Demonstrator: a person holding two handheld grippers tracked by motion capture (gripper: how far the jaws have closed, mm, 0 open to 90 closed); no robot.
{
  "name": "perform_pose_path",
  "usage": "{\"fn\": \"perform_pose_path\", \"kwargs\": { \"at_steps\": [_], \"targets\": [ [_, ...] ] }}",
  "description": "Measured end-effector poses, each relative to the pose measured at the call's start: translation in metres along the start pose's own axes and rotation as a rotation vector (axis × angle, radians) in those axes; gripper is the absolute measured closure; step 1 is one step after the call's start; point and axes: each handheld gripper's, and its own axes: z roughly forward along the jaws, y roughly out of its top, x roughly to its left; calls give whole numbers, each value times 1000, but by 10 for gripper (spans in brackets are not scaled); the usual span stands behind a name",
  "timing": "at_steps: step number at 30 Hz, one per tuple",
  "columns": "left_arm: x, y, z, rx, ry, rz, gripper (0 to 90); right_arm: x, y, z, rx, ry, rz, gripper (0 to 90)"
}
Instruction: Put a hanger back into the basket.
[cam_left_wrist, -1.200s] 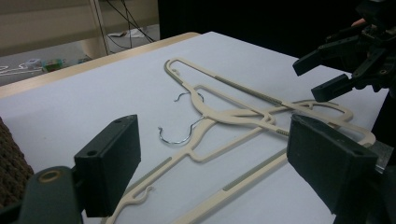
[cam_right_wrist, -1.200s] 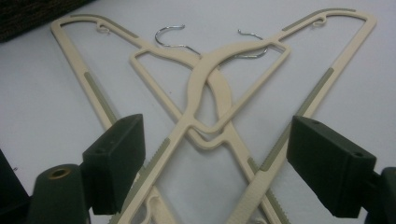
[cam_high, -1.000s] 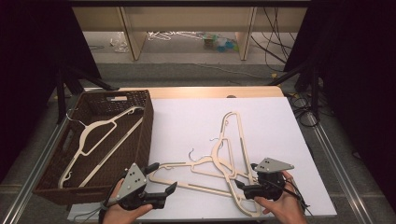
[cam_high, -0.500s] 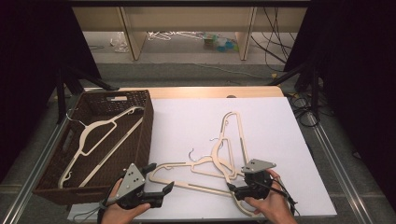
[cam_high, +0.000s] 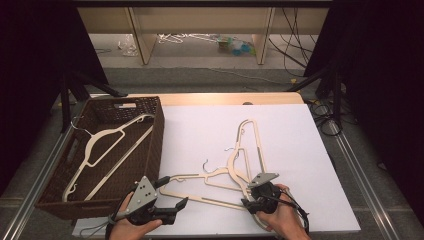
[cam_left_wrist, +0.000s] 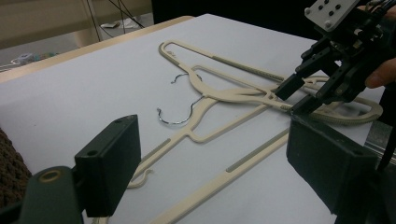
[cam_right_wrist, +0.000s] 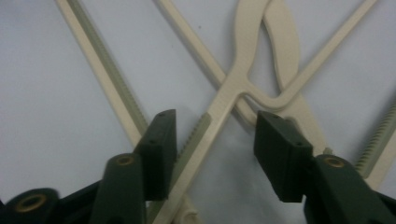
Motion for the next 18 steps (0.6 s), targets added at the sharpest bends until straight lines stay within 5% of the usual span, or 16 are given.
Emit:
{"fn": "perform_pose_path", "kwargs": {
  "at_steps": [6,8,9,18],
  "targets": [
    [-2,0,2,-8,-19,-5,180,-5,-2,0,1,21,3,607],
    [-1,0,1,6,-16,33,181,-7,-3,0,-9,10,4,656],
    [-3,-1,1,8,-16,10,182,-9,-3,-2,7,21,7,661],
    [-1,0,2,3,-15,12,189,-15,-5,-8,36,34,31,790]
  ]
}}
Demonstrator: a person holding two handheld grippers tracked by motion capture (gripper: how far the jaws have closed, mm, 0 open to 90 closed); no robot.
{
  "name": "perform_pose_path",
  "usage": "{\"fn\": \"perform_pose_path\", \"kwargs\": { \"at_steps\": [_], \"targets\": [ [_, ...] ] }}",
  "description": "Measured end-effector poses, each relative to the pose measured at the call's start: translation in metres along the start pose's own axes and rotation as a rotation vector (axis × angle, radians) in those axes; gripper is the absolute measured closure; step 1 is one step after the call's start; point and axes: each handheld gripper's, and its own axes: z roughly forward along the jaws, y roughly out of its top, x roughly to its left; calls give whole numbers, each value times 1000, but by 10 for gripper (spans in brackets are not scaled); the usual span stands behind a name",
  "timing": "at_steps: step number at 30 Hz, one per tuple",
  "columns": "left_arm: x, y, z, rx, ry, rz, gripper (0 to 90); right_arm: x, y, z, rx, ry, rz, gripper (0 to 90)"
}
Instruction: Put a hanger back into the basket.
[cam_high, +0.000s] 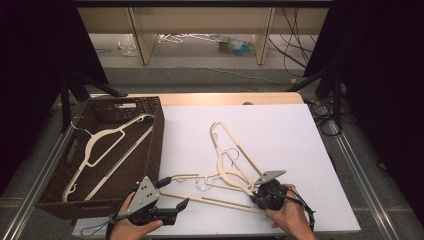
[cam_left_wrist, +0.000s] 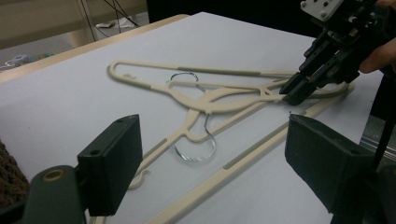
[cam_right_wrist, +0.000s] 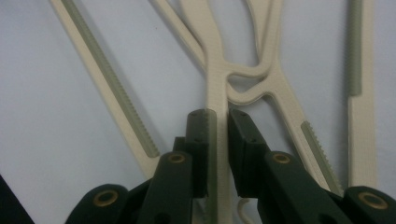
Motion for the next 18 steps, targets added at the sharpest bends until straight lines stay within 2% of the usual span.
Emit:
{"fn": "perform_pose_path", "kwargs": {
  "at_steps": [4,5,11,12,14,15,16,18],
  "targets": [
    [0,-1,-1,12,1,6,190,1,2,-4,4,5,-27,791],
    [0,0,-1,8,1,7,191,1,3,-6,-2,12,-51,791],
    [2,-1,-1,-3,3,0,193,4,5,-17,-20,36,-75,791],
    [2,0,-1,-5,6,-3,193,7,6,-19,-22,41,-76,791],
    [2,-2,-2,-1,4,1,193,17,5,-24,-13,87,-88,791],
    [2,-2,-2,-1,4,1,193,17,5,-24,-13,87,-88,791],
    [3,0,-2,2,13,5,194,22,3,-23,2,112,-145,792],
    [3,-1,-2,0,11,10,194,27,2,-23,18,121,-150,792]
  ]
}}
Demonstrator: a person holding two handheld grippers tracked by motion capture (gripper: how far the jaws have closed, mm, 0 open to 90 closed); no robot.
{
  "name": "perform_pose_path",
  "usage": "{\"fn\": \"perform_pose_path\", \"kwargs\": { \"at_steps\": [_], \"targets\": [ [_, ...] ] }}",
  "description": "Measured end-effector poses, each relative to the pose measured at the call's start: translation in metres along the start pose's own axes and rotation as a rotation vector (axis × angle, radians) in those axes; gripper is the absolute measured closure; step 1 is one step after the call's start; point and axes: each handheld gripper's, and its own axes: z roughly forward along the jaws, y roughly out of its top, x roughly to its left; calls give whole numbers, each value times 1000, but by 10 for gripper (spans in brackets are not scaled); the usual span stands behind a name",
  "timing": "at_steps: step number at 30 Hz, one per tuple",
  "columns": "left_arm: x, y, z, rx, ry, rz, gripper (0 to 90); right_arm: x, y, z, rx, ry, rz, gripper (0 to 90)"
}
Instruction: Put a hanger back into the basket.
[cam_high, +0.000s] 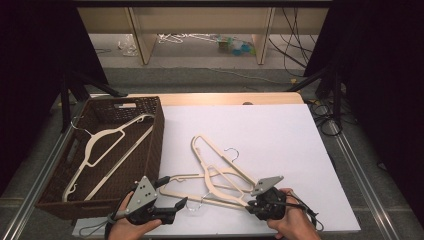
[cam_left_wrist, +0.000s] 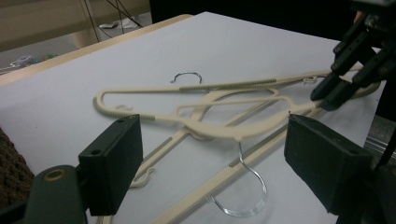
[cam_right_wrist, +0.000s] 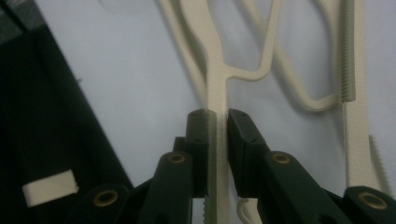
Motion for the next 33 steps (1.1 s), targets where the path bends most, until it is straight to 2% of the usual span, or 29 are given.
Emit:
{"fn": "perform_pose_path", "kwargs": {
  "at_steps": [2,3,4,7,9,11,14,19,22,25,26,27,28,29,31,32,33],
  "targets": [
    [-1,-1,0,2,-6,-8,194,6,-2,8,44,18,-47,790],
    [-1,0,-1,7,-1,1,194,7,-2,10,52,15,-59,790],
    [0,1,-1,2,-1,10,195,8,-3,11,52,14,-63,790],
    [-1,-1,0,13,-3,3,195,11,-3,12,69,20,-80,790],
    [-1,0,0,10,-4,2,195,12,-3,13,74,24,-82,790],
    [-1,-1,0,17,0,16,194,13,-4,18,101,37,-76,789],
    [-1,-1,1,15,-4,10,195,13,-4,18,98,34,-80,786],
    [-2,-2,3,31,-6,18,195,17,-4,19,103,13,-80,778],
    [-4,-4,11,48,-14,29,197,20,-2,20,107,-9,-112,791],
    [-8,-7,20,108,-33,88,198,19,-1,18,107,-2,-95,794],
    [-8,-7,20,108,-33,88,203,19,-1,18,107,-2,-95,794],
    [-10,-7,24,126,-40,109,213,17,2,15,100,13,-100,793],
    [-11,-8,27,153,-35,140,213,17,2,15,100,13,-100,793],
    [-14,-10,35,218,-24,234,222,13,4,7,86,15,-114,793],
    [-15,-10,42,232,-43,283,234,8,7,-1,78,17,-131,792],
    [-15,-10,42,232,-43,283,242,8,7,-1,78,17,-131,792],
    [-16,-10,45,238,-49,302,242,6,7,-5,76,22,-139,792]
  ]
}}
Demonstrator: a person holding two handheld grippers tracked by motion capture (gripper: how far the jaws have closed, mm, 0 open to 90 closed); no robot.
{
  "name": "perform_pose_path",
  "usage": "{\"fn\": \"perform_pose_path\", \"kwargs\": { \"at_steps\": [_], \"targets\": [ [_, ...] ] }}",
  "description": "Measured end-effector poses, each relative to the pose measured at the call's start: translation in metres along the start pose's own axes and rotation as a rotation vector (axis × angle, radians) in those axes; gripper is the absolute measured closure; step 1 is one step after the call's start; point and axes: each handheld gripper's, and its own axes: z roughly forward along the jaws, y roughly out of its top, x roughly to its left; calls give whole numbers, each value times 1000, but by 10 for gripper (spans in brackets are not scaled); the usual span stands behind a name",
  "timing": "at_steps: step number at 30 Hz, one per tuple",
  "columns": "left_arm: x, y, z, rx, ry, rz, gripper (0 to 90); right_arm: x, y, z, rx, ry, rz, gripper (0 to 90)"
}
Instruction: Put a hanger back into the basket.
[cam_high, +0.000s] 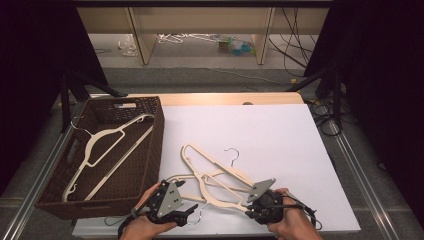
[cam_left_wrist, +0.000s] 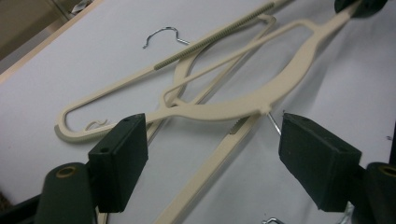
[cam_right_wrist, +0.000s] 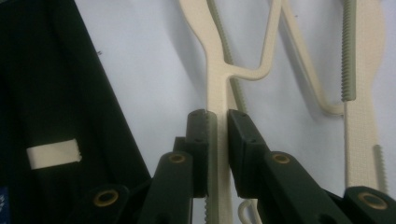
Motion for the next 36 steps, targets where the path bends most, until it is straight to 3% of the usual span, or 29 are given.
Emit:
{"fn": "perform_pose_path", "kwargs": {
  "at_steps": [2,7,8,9,15,17,20,21,25,26,27,28,30,32,35,36],
  "targets": [
    [1,4,7,16,9,69,267,-3,0,-10,2,18,-9,792],
    [4,7,18,33,-14,122,307,-4,0,-23,3,37,-49,792],
    [3,7,23,45,-14,165,308,-5,0,-25,4,41,-57,792],
    [3,7,25,48,-12,181,309,-5,0,-26,5,45,-59,792],
    [1,7,33,57,-33,216,304,-6,-1,-32,4,51,-67,792],
    [0,7,38,71,-30,255,301,-6,-1,-34,5,51,-67,792],
    [0,7,42,59,-31,257,300,-7,-1,-34,1,56,-76,792],
    [1,8,47,57,-29,275,301,-7,-2,-34,4,61,-74,792],
    [2,10,55,40,-63,305,326,-7,-2,-35,1,66,-84,792],
    [3,11,56,34,-71,334,326,-8,-3,-34,-1,70,-90,791],
    [2,11,58,11,-102,368,381,-11,-5,-34,-2,71,-89,791],
    [2,11,59,2,-101,391,400,-12,-7,-34,0,77,-86,791],
    [2,13,59,-10,-122,427,441,-15,-9,-33,-7,85,-84,791],
    [2,13,60,-12,-143,432,473,-16,-10,-33,-5,86,-84,791],
    [2,16,60,-20,-167,501,530,-20,-12,-33,-15,98,-92,791],
    [3,19,62,-18,-194,533,555,-22,-14,-33,-20,103,-91,791]
  ]
}}
